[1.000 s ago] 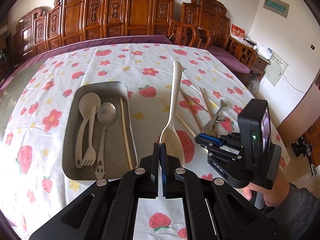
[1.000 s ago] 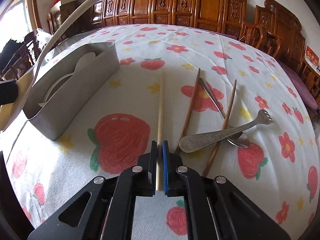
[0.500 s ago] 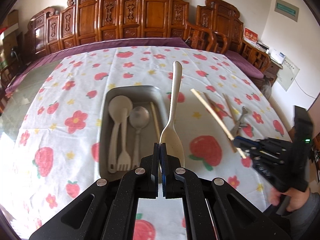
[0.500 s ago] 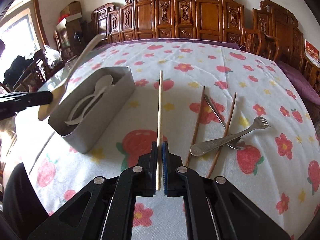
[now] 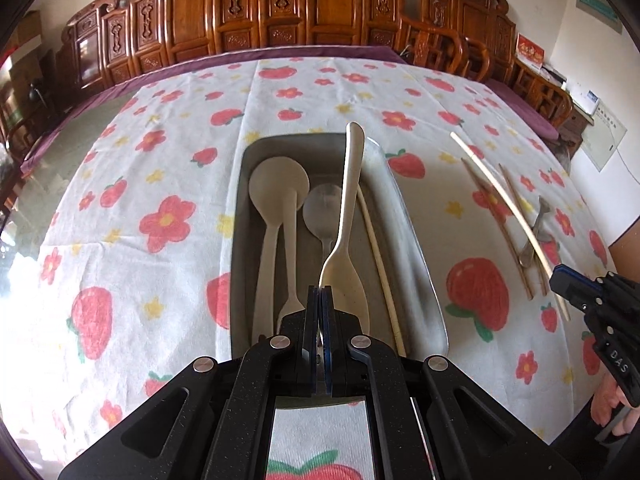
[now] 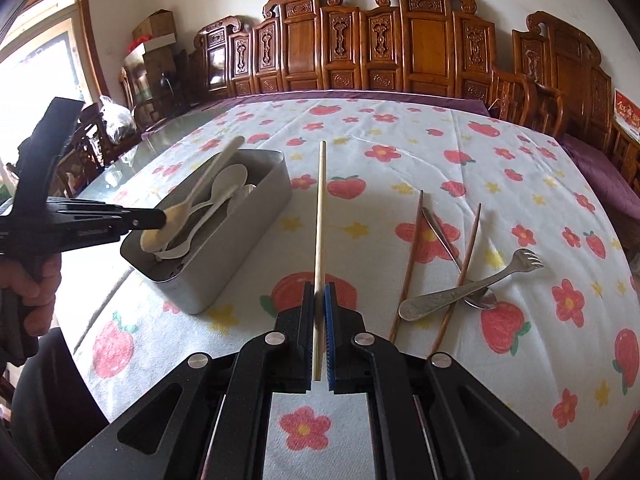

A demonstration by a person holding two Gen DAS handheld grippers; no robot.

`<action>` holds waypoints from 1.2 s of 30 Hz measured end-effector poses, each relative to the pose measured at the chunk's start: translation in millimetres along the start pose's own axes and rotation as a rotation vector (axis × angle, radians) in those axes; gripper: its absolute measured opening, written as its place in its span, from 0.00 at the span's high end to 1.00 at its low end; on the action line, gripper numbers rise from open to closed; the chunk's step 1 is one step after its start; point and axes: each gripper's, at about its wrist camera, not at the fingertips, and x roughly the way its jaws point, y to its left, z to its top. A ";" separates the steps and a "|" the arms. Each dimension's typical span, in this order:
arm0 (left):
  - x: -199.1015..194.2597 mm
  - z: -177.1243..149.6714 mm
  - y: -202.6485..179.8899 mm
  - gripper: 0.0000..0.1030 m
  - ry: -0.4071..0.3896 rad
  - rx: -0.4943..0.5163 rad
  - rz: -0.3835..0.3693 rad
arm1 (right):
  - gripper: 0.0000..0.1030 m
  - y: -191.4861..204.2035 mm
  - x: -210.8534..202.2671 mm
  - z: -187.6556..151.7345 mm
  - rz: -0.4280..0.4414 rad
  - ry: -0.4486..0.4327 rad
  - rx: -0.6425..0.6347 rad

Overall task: Organize utensils
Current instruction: 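Lower the white spoon into the metal tray and open the left tool, then lower the wooden chopstick into the metal tray and open the right tool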

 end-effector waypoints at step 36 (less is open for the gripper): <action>-94.1 -8.0 33.1 0.94 -0.136 0.046 -0.007 | 0.94 86.0 20.1 34.5 0.084 0.069 -0.027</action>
